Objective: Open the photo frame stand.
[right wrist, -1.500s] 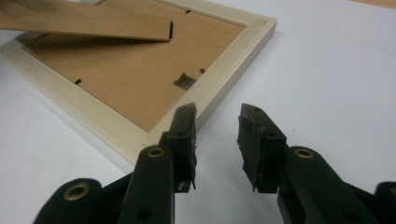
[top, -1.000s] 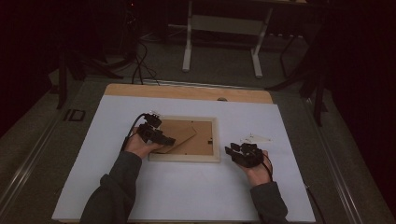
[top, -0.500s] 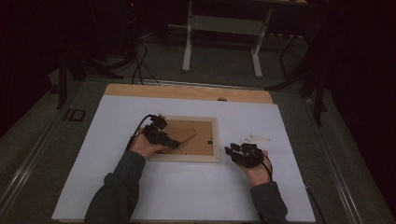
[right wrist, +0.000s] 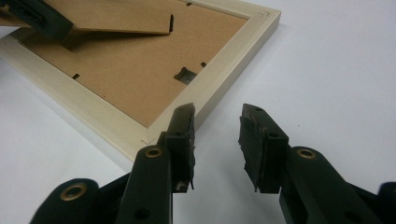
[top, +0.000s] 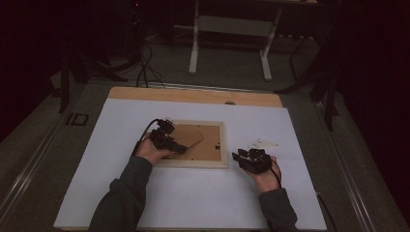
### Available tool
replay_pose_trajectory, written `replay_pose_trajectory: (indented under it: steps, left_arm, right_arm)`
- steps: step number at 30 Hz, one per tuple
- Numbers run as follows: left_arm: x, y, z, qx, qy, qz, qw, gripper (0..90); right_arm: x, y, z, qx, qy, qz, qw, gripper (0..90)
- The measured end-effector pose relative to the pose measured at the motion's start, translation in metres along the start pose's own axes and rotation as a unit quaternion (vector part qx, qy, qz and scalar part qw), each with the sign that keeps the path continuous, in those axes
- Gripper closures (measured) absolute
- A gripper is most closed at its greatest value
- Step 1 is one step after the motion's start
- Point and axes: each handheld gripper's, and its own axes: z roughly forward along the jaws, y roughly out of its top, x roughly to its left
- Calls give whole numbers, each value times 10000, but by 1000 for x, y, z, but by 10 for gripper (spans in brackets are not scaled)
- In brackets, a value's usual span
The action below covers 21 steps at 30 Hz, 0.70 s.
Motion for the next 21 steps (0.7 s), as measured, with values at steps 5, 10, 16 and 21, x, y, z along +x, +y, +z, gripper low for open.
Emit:
replay_pose_trajectory:
  steps: [5, 10, 16, 21]
  left_arm:
    - [-3, 0, 1, 33, 43, 100, 9999, 358]
    - [-3, 0, 0, 48, 34, 152, 9999, 366]
    - [-6, 0, -1, -6, 130, 361, 9993, 379]
    - [-10, 0, -3, -55, 211, 499, 9985, 384]
  right_arm:
    - [0, 0, 0, 8, 5, 20, 10000, 649]
    - [0, -1, 1, 11, 2, 21, 10000, 649]
    - [-1, -1, 1, 23, -3, 15, 10000, 648]
    - [0, -1, 2, 37, 15, 11, 10000, 648]
